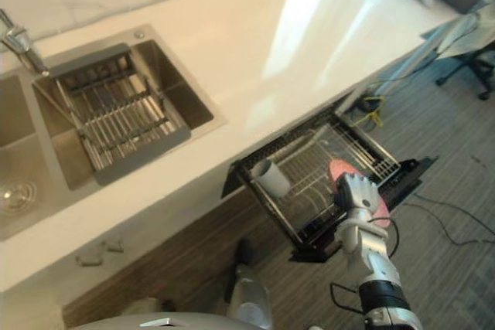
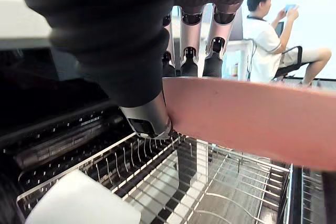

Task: Walk over to the sink, pick up the cup, carry it to the dishwasher, place the cup inside the dishwasher, then close the dishwasher door

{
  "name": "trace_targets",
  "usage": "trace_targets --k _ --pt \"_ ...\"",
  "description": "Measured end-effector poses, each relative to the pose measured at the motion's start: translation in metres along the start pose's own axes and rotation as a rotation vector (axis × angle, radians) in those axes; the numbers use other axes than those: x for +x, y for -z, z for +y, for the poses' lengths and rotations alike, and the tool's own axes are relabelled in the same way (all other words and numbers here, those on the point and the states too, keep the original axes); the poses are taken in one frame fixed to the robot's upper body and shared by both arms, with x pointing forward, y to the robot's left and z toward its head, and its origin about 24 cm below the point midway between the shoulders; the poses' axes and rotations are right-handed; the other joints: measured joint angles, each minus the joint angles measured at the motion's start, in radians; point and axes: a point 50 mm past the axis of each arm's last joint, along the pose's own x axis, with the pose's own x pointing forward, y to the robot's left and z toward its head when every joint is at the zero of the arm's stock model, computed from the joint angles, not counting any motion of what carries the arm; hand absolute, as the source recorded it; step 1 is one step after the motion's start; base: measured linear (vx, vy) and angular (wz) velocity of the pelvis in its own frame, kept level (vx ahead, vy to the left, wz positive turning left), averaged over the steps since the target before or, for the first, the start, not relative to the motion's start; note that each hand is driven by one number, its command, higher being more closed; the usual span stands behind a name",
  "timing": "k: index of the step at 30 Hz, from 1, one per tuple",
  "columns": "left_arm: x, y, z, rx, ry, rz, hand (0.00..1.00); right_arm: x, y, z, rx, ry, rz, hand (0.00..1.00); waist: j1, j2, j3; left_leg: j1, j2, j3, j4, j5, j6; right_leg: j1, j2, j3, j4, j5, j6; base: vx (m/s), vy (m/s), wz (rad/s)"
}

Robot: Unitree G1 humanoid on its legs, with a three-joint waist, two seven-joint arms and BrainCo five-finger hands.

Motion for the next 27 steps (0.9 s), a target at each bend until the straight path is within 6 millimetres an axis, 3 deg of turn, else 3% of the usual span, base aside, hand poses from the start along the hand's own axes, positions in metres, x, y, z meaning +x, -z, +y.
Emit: trace_targets --k 5,7,13,16,19,20,24,27 --pt "-0.003 -0.033 0.011 -0.004 -0.029 -0.108 0.0 0.026 -0.002 -0.008 0.049 0.094 0.089 1.0 0.013 0.016 0.114 -0.115 -0.001 -0.037 0.067 -0.002 -0.003 -0.057 -0.015 -0.032 -0.011 0.022 -0.01 -0.03 -0.012 0.24" --pt "-0.006 -0.048 0.012 -0.026 -0.027 -0.158 0.0 0.043 -0.003 -0.024 0.096 0.181 0.129 1.0 0.015 0.045 0.181 -0.168 0.001 -0.057 0.104 -0.007 -0.005 -0.069 -0.015 -0.05 -0.037 0.045 -0.013 -0.04 0.024 0.2" --pt "-0.01 -0.066 0.004 -0.006 -0.028 -0.215 0.0 0.076 -0.004 -0.062 0.128 0.317 0.178 1.0 0.029 0.117 0.244 -0.263 -0.005 -0.061 0.141 -0.012 -0.002 -0.135 -0.019 -0.046 -0.062 0.078 -0.018 -0.03 0.084 0.06" --pt "-0.012 -0.073 0.002 -0.001 -0.021 -0.239 0.0 0.086 -0.008 -0.073 0.162 0.344 0.201 1.0 0.027 0.136 0.256 -0.304 -0.007 -0.062 0.154 -0.012 -0.002 -0.173 -0.019 -0.044 -0.069 0.087 -0.019 -0.03 0.105 0.03" --pt "-0.016 -0.088 -0.003 -0.009 -0.018 -0.277 0.0 0.089 0.001 -0.08 0.192 0.35 0.26 1.0 0.031 0.162 0.273 -0.341 -0.008 -0.064 0.161 -0.011 -0.001 -0.204 -0.019 -0.041 -0.076 0.099 -0.026 -0.03 0.117 0.04" --pt "-0.018 -0.091 -0.005 -0.015 -0.014 -0.286 0.0 0.089 0.004 -0.081 0.207 0.352 0.28 0.0 0.03 0.171 0.283 -0.342 -0.008 -0.065 0.16 -0.011 -0.001 -0.204 -0.019 -0.041 -0.078 0.099 -0.026 -0.03 0.114 0.01" --pt "-0.018 -0.093 -0.011 -0.031 0.009 -0.278 0.0 0.087 0.01 -0.076 0.283 0.324 0.357 0.0 0.029 0.183 0.299 -0.358 -0.013 -0.064 0.151 -0.011 -0.001 -0.224 -0.017 -0.019 -0.081 0.103 -0.025 -0.04 0.116 -0.08" --pt "-0.021 -0.095 -0.022 -0.034 0.041 -0.272 0.0 0.081 0.017 -0.063 0.482 0.299 0.493 0.0 0.029 0.185 0.301 -0.353 -0.016 -0.065 0.152 -0.01 -0.001 -0.232 -0.016 -0.012 -0.082 0.105 -0.026 -0.02 0.109 -0.08"
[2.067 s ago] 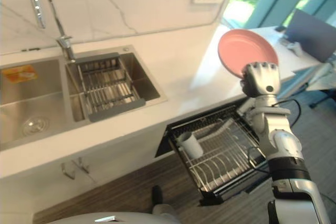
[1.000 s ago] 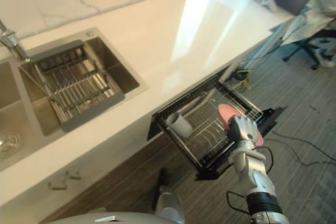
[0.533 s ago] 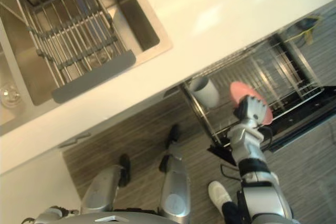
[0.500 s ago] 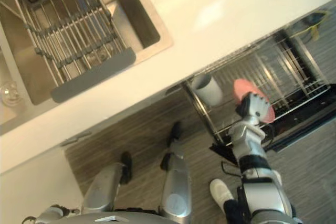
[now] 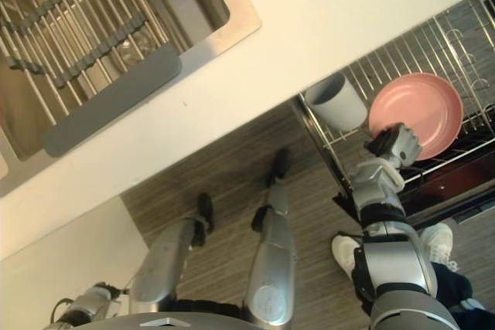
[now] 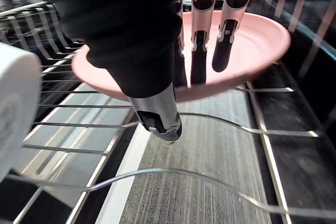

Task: Walk over to the sink, pick up the cup, carry it to the dishwasher, place the cup inside the dishwasher, then close the dishwasher door

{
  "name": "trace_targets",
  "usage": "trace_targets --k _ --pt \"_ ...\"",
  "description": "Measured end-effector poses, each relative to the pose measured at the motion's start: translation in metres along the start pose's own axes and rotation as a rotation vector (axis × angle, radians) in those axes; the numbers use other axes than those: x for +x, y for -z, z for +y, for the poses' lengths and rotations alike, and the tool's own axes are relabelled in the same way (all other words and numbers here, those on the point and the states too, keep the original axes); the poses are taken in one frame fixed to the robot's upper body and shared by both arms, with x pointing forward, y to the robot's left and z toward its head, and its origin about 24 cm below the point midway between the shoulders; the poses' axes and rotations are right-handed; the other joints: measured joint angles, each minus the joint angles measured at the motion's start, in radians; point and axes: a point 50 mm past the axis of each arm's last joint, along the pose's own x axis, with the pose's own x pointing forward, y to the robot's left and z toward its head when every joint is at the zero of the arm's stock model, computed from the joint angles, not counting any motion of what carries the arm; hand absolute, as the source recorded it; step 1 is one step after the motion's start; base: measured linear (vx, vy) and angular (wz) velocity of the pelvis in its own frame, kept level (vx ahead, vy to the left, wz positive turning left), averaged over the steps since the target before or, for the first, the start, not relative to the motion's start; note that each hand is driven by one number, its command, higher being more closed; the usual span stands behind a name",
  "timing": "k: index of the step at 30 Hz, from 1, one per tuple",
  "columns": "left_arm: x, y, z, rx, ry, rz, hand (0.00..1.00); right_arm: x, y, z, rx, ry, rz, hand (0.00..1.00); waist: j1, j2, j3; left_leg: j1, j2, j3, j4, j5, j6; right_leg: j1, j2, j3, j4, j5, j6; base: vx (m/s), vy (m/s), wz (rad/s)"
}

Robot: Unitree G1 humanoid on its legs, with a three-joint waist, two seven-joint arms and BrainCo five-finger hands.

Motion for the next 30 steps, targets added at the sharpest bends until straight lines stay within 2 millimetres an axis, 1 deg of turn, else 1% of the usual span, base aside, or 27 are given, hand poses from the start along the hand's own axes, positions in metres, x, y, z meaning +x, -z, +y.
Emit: trace_targets --k 3,5,6,8,9,10,12,14,16,17,18,19,20,21,22,23,24,25,26,28,29,30 --pt "-0.003 -0.001 -0.013 -0.007 0.035 -0.003 0.0 -0.007 0.006 0.008 0.194 -0.032 0.111 0.0 -0.001 0.0 0.0 0.035 -0.001 -0.009 -0.016 0.001 -0.001 0.024 0.005 0.008 0.0 0.0 0.0 -0.02 0.087 -0.08" --pt "-0.003 -0.002 -0.014 -0.011 0.039 -0.008 0.0 -0.014 0.004 0.014 0.297 -0.081 0.109 0.0 -0.008 0.001 0.001 0.065 -0.004 -0.022 -0.039 0.011 -0.002 0.053 0.005 0.011 -0.003 -0.002 0.0 -0.03 0.099 0.06" --pt "-0.003 -0.002 -0.013 -0.018 0.036 -0.007 0.0 -0.021 0.002 0.018 0.369 -0.108 0.101 0.0 -0.012 0.001 0.001 0.086 -0.004 -0.026 -0.053 0.015 -0.003 0.074 0.006 0.016 -0.006 -0.011 0.006 -0.04 0.093 0.06" --pt "-0.002 0.0 -0.011 -0.044 0.032 0.003 0.0 -0.034 -0.007 0.023 0.46 -0.162 0.053 0.0 -0.019 0.0 0.001 0.118 -0.001 -0.027 -0.072 0.022 -0.008 0.099 0.008 0.018 -0.008 -0.021 0.012 -0.04 0.082 0.0" --pt "-0.002 0.001 -0.009 -0.055 0.027 0.009 0.0 -0.043 -0.016 0.025 0.514 -0.188 0.008 0.0 -0.03 -0.002 0.003 0.14 0.002 -0.027 -0.085 0.026 -0.01 0.114 0.012 0.019 -0.008 -0.027 0.013 -0.03 0.061 -0.05" --pt "-0.001 0.003 -0.007 -0.056 0.025 0.013 0.0 -0.053 -0.022 0.025 0.569 -0.211 -0.03 0.0 -0.04 -0.003 0.003 0.168 0.006 -0.026 -0.101 0.029 -0.014 0.136 0.018 0.019 -0.011 -0.035 0.014 -0.03 0.048 -0.07" --pt "0.0 0.006 -0.004 -0.065 0.031 0.024 0.0 -0.064 -0.025 0.022 0.635 -0.22 -0.066 0.0 -0.053 -0.006 0.0 0.217 0.018 -0.021 -0.122 0.03 -0.018 0.175 0.033 0.02 -0.016 -0.043 0.016 0.0 0.02 -0.14" --pt "0.001 0.015 -0.001 -0.071 0.034 0.056 0.0 -0.071 -0.02 0.014 0.687 -0.196 -0.076 0.0 -0.064 -0.026 -0.038 0.253 0.029 -0.007 -0.147 0.031 -0.021 0.197 0.048 0.026 -0.025 -0.048 0.018 0.05 0.017 -0.27" --pt "0.0 0.039 0.001 -0.083 0.048 0.13 0.0 -0.072 -0.005 -0.002 0.738 -0.122 -0.065 0.0 -0.073 -0.062 -0.104 0.323 0.048 0.036 -0.179 0.027 -0.029 0.23 0.08 0.057 -0.034 -0.051 0.019 0.11 0.013 -0.51" --pt "0.0 0.046 0.001 -0.093 0.051 0.149 0.0 -0.071 -0.001 -0.007 0.746 -0.099 -0.068 0.0 -0.078 -0.07 -0.122 0.34 0.052 0.044 -0.185 0.026 -0.03 0.24 0.088 0.063 -0.034 -0.054 0.018 0.13 0.012 -0.57" --pt "-0.001 0.06 0.002 -0.095 0.057 0.186 0.0 -0.07 0.006 -0.018 0.76 -0.054 -0.072 0.0 -0.086 -0.088 -0.16 0.373 0.059 0.065 -0.197 0.027 -0.033 0.255 0.102 0.08 -0.034 -0.06 0.017 0.13 0.012 -0.49" --pt "-0.002 0.069 0.003 -0.106 0.063 0.221 0.0 -0.067 0.012 -0.03 0.778 -0.017 -0.079 0.0 -0.098 -0.099 -0.182 0.411 0.065 0.081 -0.199 0.029 -0.036 0.283 0.111 0.09 -0.034 -0.068 0.017 0.12 0.015 -0.48" --pt "-0.002 0.073 0.004 -0.118 0.066 0.235 0.0 -0.066 0.016 -0.035 0.786 0.0 -0.078 0.0 -0.101 -0.104 -0.194 0.429 0.067 0.089 -0.2 0.029 -0.036 0.296 0.115 0.096 -0.033 -0.071 0.019 0.08 0.015 -0.35" --pt "-0.003 0.078 0.005 -0.122 0.067 0.251 0.0 -0.063 0.024 -0.043 0.789 0.03 -0.062 0.0 -0.104 -0.109 -0.217 0.449 0.069 0.095 -0.199 0.029 -0.037 0.311 0.121 0.104 -0.033 -0.076 0.021 0.08 0.017 -0.32" --pt "-0.003 0.084 0.007 -0.107 0.068 0.269 0.0 -0.059 0.042 -0.054 0.808 0.089 -0.006 0.0 -0.107 -0.115 -0.259 0.465 0.071 0.112 -0.201 0.029 -0.037 0.32 0.126 0.111 -0.032 -0.08 0.024 0.07 0.013 -0.28" --pt "-0.004 0.085 0.008 -0.113 0.071 0.274 0.0 -0.058 0.049 -0.059 0.818 0.117 0.019 0.0 -0.111 -0.117 -0.27 0.472 0.071 0.115 -0.2 0.029 -0.037 0.325 0.127 0.113 -0.033 -0.081 0.025 0.08 0.016 -0.19" --pt "-0.004 0.087 0.01 -0.124 0.072 0.281 0.0 -0.055 0.062 -0.066 0.835 0.159 0.061 0.0 -0.117 -0.12 -0.277 0.484 0.071 0.117 -0.203 0.029 -0.037 0.335 0.127 0.116 -0.033 -0.082 0.025 0.04 0.022 -0.08" --pt "-0.004 0.09 0.011 -0.12 0.076 0.289 0.0 -0.051 0.081 -0.075 0.857 0.219 0.136 0.0 -0.124 -0.12 -0.287 0.501 0.071 0.12 -0.211 0.029 -0.037 0.346 0.127 0.116 -0.033 -0.084 0.027 0.02 0.026 -0.05" --pt "-0.004 0.092 0.012 -0.115 0.076 0.293 0.0 -0.049 0.092 -0.079 0.866 0.254 0.18 0.0 -0.125 -0.12 -0.297 0.502 0.071 0.122 -0.213 0.029 -0.037 0.346 0.126 0.117 -0.033 -0.084 0.027 0.0 0.0 0.0" --pt "-0.005 0.099 0.015 -0.123 0.087 0.314 0.0 -0.054 0.141 -0.094 0.925 0.368 0.366 0.0 -0.13 -0.117 -0.324 0.517 0.071 0.138 -0.247 0.029 -0.037 0.346 0.125 0.114 -0.033 -0.092 0.026 0.0 0.0 0.0" --pt "-0.006 0.101 0.015 -0.132 0.09 0.322 0.0 -0.056 0.149 -0.095 0.955 0.379 0.4 0.0 -0.131 -0.117 -0.328 0.52 0.071 0.14 -0.253 0.029 -0.037 0.345 0.124 0.112 -0.033 -0.095 0.022 -0.03 0.023 0.06" --pt "-0.006 0.104 0.015 -0.148 0.098 0.339 0.0 -0.065 0.169 -0.094 1.011 0.366 0.463 0.0 -0.135 -0.116 -0.337 0.521 0.072 0.14 -0.265 0.029 -0.037 0.344 0.119 0.105 -0.032 -0.095 0.022 -0.05 0.015 0.17"
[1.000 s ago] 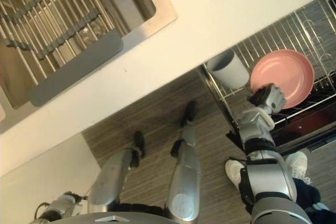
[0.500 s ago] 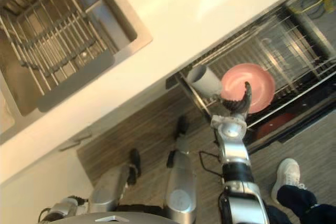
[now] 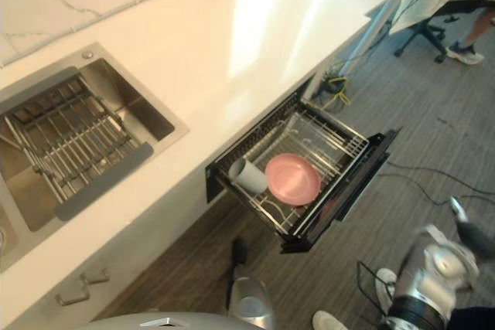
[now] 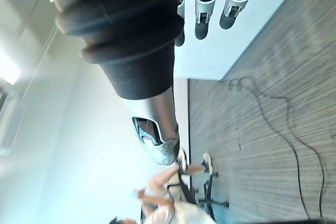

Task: Walk over to the sink, pick up the cup, carry it to the dishwasher, place the cup inside the dishwasher, then close the dishwasher door

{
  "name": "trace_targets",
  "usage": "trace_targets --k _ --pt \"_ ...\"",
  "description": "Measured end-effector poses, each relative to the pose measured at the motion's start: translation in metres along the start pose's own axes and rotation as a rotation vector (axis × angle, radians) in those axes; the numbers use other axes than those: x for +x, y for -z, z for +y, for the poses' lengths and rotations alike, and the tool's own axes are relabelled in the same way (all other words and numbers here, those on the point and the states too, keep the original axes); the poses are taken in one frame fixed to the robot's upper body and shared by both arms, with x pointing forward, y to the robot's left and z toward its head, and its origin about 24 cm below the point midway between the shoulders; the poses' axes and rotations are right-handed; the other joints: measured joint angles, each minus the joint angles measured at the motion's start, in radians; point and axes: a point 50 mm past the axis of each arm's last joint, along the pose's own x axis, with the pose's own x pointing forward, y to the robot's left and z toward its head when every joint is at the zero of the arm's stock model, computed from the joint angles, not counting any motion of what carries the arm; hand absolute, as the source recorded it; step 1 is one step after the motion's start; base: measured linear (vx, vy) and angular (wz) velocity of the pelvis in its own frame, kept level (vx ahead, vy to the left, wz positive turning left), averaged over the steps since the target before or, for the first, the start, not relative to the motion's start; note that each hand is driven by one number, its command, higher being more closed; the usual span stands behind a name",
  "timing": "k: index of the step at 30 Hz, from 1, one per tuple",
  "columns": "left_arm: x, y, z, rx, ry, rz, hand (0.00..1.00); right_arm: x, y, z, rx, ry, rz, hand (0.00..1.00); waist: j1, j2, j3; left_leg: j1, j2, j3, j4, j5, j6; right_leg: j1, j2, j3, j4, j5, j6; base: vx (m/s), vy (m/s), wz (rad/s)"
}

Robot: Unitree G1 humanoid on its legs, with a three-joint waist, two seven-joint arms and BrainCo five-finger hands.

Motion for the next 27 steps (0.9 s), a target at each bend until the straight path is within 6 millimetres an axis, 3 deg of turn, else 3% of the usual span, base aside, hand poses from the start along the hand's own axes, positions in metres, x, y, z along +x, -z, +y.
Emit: trace_targets --k 3,5,8,11,14,16,21,27 --pt "0.0 0.003 -0.004 -0.016 0.018 0.019 0.0 -0.012 0.03 -0.032 0.164 -0.035 0.119 0.0 -0.006 0.0 -0.002 -0.006 0.0 0.005 -0.011 0.0 0.0 -0.001 -0.014 -0.025 0.003 -0.002 0.002 -0.06 -0.002 0.13" --pt "0.0 0.008 -0.007 -0.061 0.035 0.036 0.0 -0.028 0.052 -0.037 0.248 -0.058 0.18 0.0 0.0 0.004 -0.008 -0.009 0.003 0.011 -0.011 0.001 -0.001 -0.004 -0.019 -0.044 0.007 -0.001 0.0 -0.06 -0.03 -0.02" --pt "-0.001 0.007 -0.018 -0.111 0.065 0.039 0.0 -0.053 0.082 -0.043 0.353 -0.069 0.266 0.0 0.043 0.02 -0.018 -0.036 0.007 0.034 -0.014 0.0 -0.004 -0.037 -0.038 -0.088 0.026 -0.001 -0.01 0.0 -0.017 0.12" --pt "-0.002 0.004 -0.029 -0.116 0.082 0.037 0.0 -0.076 0.108 -0.018 0.376 -0.174 0.37 0.0 0.058 0.051 -0.022 -0.064 0.038 0.083 -0.018 0.04 -0.028 -0.039 -0.063 -0.147 0.026 -0.006 -0.007 0.08 -0.014 0.6" --pt "-0.004 -0.002 -0.034 -0.139 0.094 0.021 0.0 -0.103 0.13 0.023 0.368 -0.281 0.473 0.0 0.109 0.059 -0.022 -0.086 0.032 0.052 -0.035 0.075 -0.037 -0.039 -0.085 -0.193 0.026 -0.006 -0.006 0.05 0.012 0.46" --pt "-0.005 -0.003 -0.036 -0.15 0.089 0.02 0.0 -0.109 0.137 0.024 0.353 -0.274 0.491 0.0 0.131 0.06 -0.022 -0.112 0.03 0.027 -0.048 0.098 -0.038 -0.038 -0.102 -0.232 0.022 -0.007 -0.005 0.03 0.012 0.71" --pt "-0.005 -0.004 -0.039 -0.137 0.074 -0.002 0.0 -0.113 0.138 0.039 0.355 -0.259 0.47 0.0 0.153 0.06 -0.015 -0.17 0.029 -0.002 -0.052 0.149 -0.049 -0.03 -0.121 -0.314 -0.006 -0.007 -0.006 0.02 -0.019 0.53" --pt "-0.006 -0.005 -0.049 -0.124 0.104 -0.029 0.0 -0.118 0.117 0.106 0.385 -0.36 0.434 0.0 0.162 0.107 0.011 -0.228 0.029 -0.059 -0.048 0.2 -0.055 -0.032 -0.132 -0.385 -0.008 -0.011 -0.012 -0.06 -0.053 0.36"
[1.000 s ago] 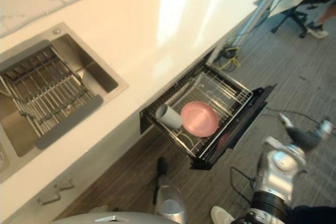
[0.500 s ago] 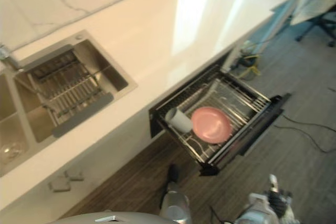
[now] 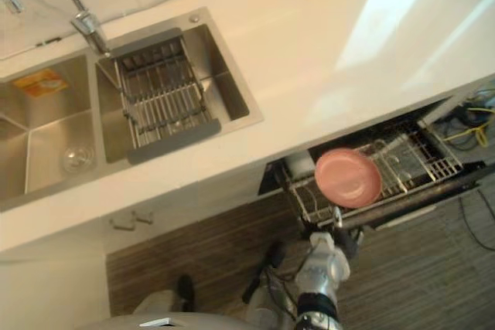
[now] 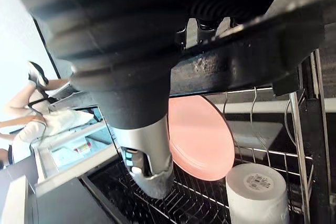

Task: Walk over to the sink, pick up the cup, carry it to the dishwasher, place the cup inside the dishwasher, then close the dishwasher door

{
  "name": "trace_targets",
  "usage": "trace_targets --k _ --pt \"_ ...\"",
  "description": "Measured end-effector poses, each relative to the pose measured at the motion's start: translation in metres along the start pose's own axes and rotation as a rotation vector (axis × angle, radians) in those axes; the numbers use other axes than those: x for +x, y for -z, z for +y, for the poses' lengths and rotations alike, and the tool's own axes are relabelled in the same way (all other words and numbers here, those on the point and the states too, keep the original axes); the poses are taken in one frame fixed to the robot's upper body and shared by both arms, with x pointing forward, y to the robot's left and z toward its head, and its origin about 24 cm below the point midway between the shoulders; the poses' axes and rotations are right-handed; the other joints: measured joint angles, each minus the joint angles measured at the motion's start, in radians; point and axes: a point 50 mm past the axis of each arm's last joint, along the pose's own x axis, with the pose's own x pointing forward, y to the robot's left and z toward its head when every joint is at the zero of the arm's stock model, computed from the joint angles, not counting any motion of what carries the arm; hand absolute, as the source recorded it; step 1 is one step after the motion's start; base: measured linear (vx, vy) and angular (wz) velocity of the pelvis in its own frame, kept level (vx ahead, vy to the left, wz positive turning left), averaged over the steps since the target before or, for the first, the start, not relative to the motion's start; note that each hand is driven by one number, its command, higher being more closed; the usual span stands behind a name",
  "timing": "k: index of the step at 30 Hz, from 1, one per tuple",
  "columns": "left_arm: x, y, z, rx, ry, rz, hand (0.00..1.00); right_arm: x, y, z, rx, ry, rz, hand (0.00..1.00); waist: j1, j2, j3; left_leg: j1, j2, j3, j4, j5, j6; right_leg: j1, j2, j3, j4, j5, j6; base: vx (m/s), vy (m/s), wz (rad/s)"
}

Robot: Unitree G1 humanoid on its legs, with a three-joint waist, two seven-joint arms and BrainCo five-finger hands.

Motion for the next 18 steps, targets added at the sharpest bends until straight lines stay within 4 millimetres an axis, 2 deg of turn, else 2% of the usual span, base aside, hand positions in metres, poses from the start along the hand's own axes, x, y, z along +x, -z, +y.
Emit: trace_targets --k 1,2,4,5,7,10,12,14,18 --pt "0.0 0.001 -0.003 0.0 0.007 0.0 0.0 0.004 -0.003 0.016 -0.031 -0.051 -0.008 0.0 0.005 0.014 0.009 -0.011 0.001 -0.015 0.0 0.002 0.002 -0.001 0.001 -0.01 -0.002 0.0 0.0 -0.1 -0.04 0.32" --pt "0.0 0.002 -0.004 0.0 0.012 0.003 0.0 0.006 -0.005 0.024 -0.048 -0.076 -0.013 0.0 0.008 0.019 0.014 -0.017 0.001 -0.023 0.001 0.003 0.003 -0.002 0.001 -0.015 -0.002 0.0 0.0 -0.12 -0.035 0.29" --pt "0.001 0.007 -0.005 0.003 0.018 0.022 0.0 0.013 -0.013 0.053 -0.107 -0.159 -0.028 0.0 0.025 0.033 0.032 -0.034 0.002 -0.036 0.004 -0.004 0.007 -0.003 0.005 -0.028 0.0 0.0 0.0 -0.12 -0.039 0.2" --pt "0.001 0.008 -0.005 0.003 0.018 0.027 0.0 0.014 -0.014 0.061 -0.124 -0.185 -0.032 0.0 0.026 0.035 0.035 -0.038 0.002 -0.043 0.004 -0.002 0.009 -0.003 0.005 -0.03 0.0 0.0 0.0 -0.1 -0.038 0.23" --pt "0.001 0.008 -0.005 0.005 0.019 0.03 0.0 0.013 -0.015 0.1 -0.18 -0.314 -0.047 0.0 0.028 0.037 0.054 -0.053 0.003 -0.068 0.002 0.0 0.01 -0.006 0.009 -0.032 0.0 0.0 0.0 -0.07 -0.036 0.26" --pt "0.001 0.005 -0.006 0.004 0.023 0.02 0.0 0.014 -0.021 0.126 -0.161 -0.376 -0.063 0.0 0.038 0.037 0.065 -0.097 0.01 -0.091 -0.002 0.005 0.006 -0.038 0.018 -0.034 0.001 0.001 -0.008 -0.03 -0.053 0.23" --pt "0.001 0.005 -0.007 0.002 0.025 0.022 0.0 0.015 -0.027 0.131 -0.15 -0.401 -0.091 0.0 0.036 0.037 0.085 -0.103 0.011 -0.112 -0.014 0.045 0.01 -0.045 0.02 -0.036 0.001 0.016 -0.037 0.02 -0.032 0.1" --pt "0.001 0.005 -0.009 -0.004 0.031 0.02 0.0 0.013 -0.036 0.141 -0.151 -0.467 -0.134 0.0 0.028 0.029 0.105 -0.11 0.013 -0.115 -0.041 0.077 0.002 -0.059 0.028 -0.04 0.001 0.021 -0.04 0.02 -0.034 0.08" --pt "0.0 0.0 -0.01 -0.022 0.038 -0.014 0.0 0.013 -0.039 0.141 -0.064 -0.468 -0.132 0.0 0.032 0.025 0.113 -0.123 0.014 -0.13 -0.052 0.094 0.0 -0.066 0.029 -0.053 0.001 0.023 -0.043 0.01 -0.009 0.11"
